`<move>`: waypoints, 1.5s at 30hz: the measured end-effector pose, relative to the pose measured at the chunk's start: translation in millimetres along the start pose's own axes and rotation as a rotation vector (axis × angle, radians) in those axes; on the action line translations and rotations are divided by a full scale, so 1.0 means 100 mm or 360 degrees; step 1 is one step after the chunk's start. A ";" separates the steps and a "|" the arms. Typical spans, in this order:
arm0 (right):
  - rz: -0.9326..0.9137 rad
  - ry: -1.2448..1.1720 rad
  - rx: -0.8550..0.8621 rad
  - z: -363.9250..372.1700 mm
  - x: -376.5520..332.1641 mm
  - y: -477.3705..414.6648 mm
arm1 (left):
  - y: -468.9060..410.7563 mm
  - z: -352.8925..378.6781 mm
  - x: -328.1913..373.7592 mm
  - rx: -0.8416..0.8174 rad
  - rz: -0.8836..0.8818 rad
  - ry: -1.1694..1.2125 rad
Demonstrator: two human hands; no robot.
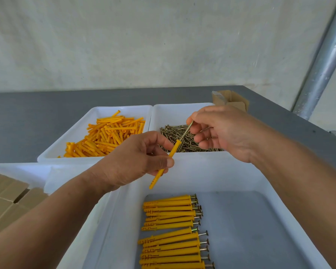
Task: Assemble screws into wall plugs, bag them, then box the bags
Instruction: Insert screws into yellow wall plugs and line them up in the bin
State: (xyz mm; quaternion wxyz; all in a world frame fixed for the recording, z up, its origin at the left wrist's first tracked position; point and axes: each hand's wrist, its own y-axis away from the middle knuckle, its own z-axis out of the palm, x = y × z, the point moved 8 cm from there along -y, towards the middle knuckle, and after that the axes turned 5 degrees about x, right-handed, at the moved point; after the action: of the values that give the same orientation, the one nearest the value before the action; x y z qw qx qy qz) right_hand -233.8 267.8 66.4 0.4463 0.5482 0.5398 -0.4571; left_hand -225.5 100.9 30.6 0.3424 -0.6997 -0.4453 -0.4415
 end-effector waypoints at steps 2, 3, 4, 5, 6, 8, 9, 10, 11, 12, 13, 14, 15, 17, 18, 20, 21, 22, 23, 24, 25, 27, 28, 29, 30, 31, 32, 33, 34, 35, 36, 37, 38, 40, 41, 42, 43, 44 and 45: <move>0.0027 0.0073 -0.0065 0.02 0.02 0.01 | 0.00 0.00 0.01 0.0005 0.0013 -0.0020; 0.0034 0.0110 -0.0101 0.04 0.03 0.02 | 0.00 0.00 0.01 0.0004 0.0018 -0.0037; 0.0036 0.0143 -0.0136 0.05 0.04 0.03 | 0.00 0.00 0.01 0.0001 0.0022 -0.0055; 0.0036 0.0179 -0.0166 0.07 0.04 0.03 | 0.00 0.00 0.01 0.0000 0.0025 -0.0074; 0.0032 0.0221 -0.0191 0.08 0.05 0.04 | 0.00 0.00 0.01 0.0001 0.0026 -0.0088; 0.0020 0.0318 -0.0235 0.11 0.07 0.05 | 0.00 0.00 0.01 0.0004 0.0024 -0.0104; 0.0009 0.0375 -0.0257 0.12 0.07 0.05 | 0.01 0.01 0.02 0.0008 0.0022 -0.0115; -0.0010 0.0447 -0.0277 0.13 0.07 0.06 | 0.01 0.01 0.02 0.0012 0.0024 -0.0137; -0.0041 0.0535 -0.0289 0.15 0.06 0.07 | 0.01 0.01 0.03 0.0016 0.0028 -0.0166; -0.0084 0.0635 -0.0294 0.16 0.05 0.08 | 0.01 0.01 0.03 0.0017 0.0031 -0.0195; -0.0139 0.0749 -0.0297 0.17 0.03 0.09 | 0.02 0.02 0.03 0.0016 0.0035 -0.0225; -0.0212 0.0879 -0.0306 0.19 0.01 0.11 | 0.02 0.02 0.04 0.0015 0.0040 -0.0256; -0.0302 0.1028 -0.0321 0.22 -0.02 0.14 | 0.02 0.02 0.04 0.0016 0.0046 -0.0289; -0.0490 0.1342 -0.0352 0.28 -0.07 0.19 | 0.02 0.02 0.04 0.0025 0.0056 -0.0364; -0.0566 0.1478 -0.0357 0.31 -0.08 0.21 | 0.02 0.02 0.03 0.0030 0.0059 -0.0405; -0.0674 0.1681 -0.0344 0.34 -0.09 0.24 | 0.02 0.03 0.03 0.0025 0.0065 -0.0468; -0.0700 0.1749 -0.0342 0.35 -0.09 0.25 | 0.02 0.04 0.02 0.0018 0.0065 -0.0487; -0.0705 0.1799 -0.0351 0.37 -0.07 0.26 | 0.02 0.04 0.02 0.0013 0.0066 -0.0501; -0.0685 0.1832 -0.0376 0.38 -0.05 0.26 | 0.02 0.03 0.01 0.0015 0.0068 -0.0511; -0.0641 0.1845 -0.0414 0.38 -0.02 0.26 | 0.02 0.02 0.01 0.0028 0.0072 -0.0510; -0.0583 0.1842 -0.0456 0.39 0.02 0.26 | 0.01 0.00 0.01 0.0056 0.0077 -0.0496; -0.0498 0.1848 -0.0526 0.41 0.08 0.27 | 0.00 -0.07 0.00 0.0154 0.0093 -0.0462; -0.0478 0.1864 -0.0554 0.42 0.11 0.27 | 0.00 -0.10 0.00 0.0214 0.0103 -0.0442; -0.0467 0.1885 -0.0581 0.44 0.14 0.28 | 0.00 -0.15 0.01 0.0272 0.0114 -0.0417; -0.0463 0.1917 -0.0607 0.47 0.16 0.29 | 0.00 -0.19 0.01 0.0329 0.0130 -0.0396; -0.0468 0.1962 -0.0633 0.49 0.19 0.30 | 0.00 -0.23 0.02 0.0387 0.0150 -0.0390; -0.0483 0.2022 -0.0655 0.52 0.21 0.30 | 0.00 -0.27 0.02 0.0444 0.0171 -0.0401; -0.0508 0.2082 -0.0673 0.55 0.22 0.32 | 0.00 -0.31 0.03 0.0500 0.0189 -0.0415; -0.0538 0.2135 -0.0686 0.57 0.24 0.33 | 0.00 -0.35 0.03 0.0554 0.0200 -0.0420; -0.0563 0.2177 -0.0696 0.60 0.25 0.34 | 0.00 -0.39 0.03 0.0607 0.0203 -0.0416; -0.0579 0.2211 -0.0703 0.61 0.26 0.35 | 0.00 -0.42 0.02 0.0659 0.0202 -0.0417; -0.0589 0.2244 -0.0710 0.63 0.28 0.36 | -0.01 -0.46 0.01 0.0708 0.0193 -0.0429; -0.0596 0.2280 -0.0720 0.64 0.29 0.36 | -0.01 -0.50 -0.01 0.0752 0.0180 -0.0450; -0.0602 0.2343 -0.0745 0.67 0.33 0.37 | -0.01 -0.57 -0.04 0.0842 0.0147 -0.0501; -0.0607 0.2369 -0.0756 0.68 0.34 0.38 | -0.01 -0.60 -0.06 0.0894 0.0130 -0.0540; -0.0618 0.2392 -0.0764 0.69 0.36 0.38 | 0.00 -0.64 -0.07 0.0947 0.0113 -0.0594; -0.0631 0.2407 -0.0771 0.70 0.37 0.38 | 0.01 -0.68 -0.08 0.0995 0.0091 -0.0657; -0.0638 0.2413 -0.0776 0.71 0.39 0.37 | 0.01 -0.71 -0.09 0.1035 0.0068 -0.0717; -0.0641 0.2412 -0.0779 0.71 0.41 0.37 | 0.02 -0.74 -0.10 0.1067 0.0044 -0.0762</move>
State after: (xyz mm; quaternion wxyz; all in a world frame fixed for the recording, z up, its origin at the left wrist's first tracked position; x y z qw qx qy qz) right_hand -198.2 204.8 12.9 -0.0229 0.4879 0.8672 0.0964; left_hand -248.8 32.6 48.9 0.4440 -0.6382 -0.6222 -0.0921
